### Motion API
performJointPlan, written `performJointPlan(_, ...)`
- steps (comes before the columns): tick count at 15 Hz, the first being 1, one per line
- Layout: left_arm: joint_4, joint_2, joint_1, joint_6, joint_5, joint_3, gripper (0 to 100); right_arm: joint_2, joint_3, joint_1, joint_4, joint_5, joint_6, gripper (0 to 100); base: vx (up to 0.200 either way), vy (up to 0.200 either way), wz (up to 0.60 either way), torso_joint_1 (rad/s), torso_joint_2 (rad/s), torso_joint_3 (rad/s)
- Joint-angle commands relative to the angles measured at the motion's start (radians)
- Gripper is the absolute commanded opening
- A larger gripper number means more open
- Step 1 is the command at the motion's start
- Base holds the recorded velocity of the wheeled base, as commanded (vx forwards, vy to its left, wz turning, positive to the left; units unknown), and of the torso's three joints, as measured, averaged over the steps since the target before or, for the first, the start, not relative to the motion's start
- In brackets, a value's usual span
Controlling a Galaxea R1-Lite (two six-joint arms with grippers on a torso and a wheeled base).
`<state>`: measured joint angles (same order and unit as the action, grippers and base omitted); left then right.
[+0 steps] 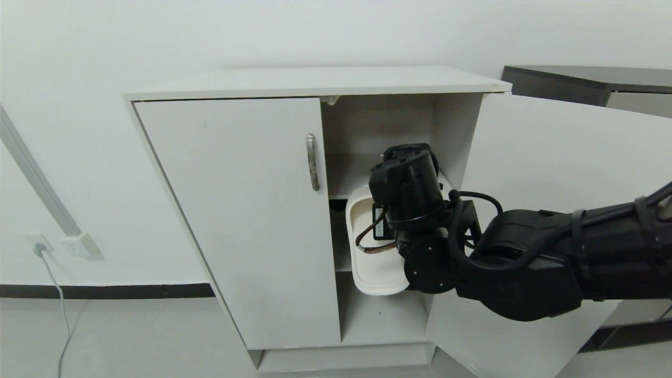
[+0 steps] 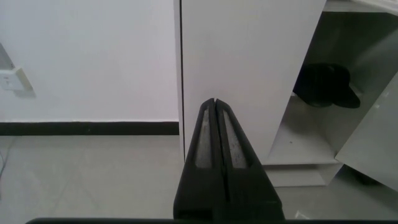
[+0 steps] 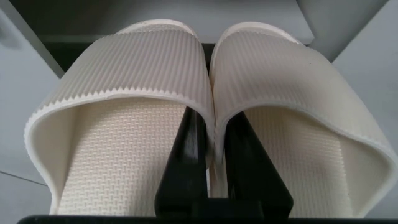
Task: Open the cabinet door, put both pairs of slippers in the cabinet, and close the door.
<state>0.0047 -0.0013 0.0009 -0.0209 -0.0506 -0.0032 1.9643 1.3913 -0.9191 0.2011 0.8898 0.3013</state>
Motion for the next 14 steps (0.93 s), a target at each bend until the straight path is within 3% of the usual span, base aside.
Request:
performJointPlan(1,0.0,0.001,0.001,-0.001,0.0,0.0,0,-0.004,0.0,0.0,0.001,0.0,0.001,0,0.2,0.0,0.0,-0.002,0.0,0.002)
performJointPlan(10,-0.002,0.001,0.001,-0.001,-0.002,0.002,0,-0.007,0.003,0.003,0.003,-0.002,-0.028,0,0.2,0.0,0.0,0.002,0.0,0.002)
performJointPlan(14,-0.002,0.001,0.001,-0.001,0.0,0.002,0,0.005,0.002,0.031,0.021,-0.057,-0.03,0,0.0,0.0,0.0,0.0,0.0,0.0)
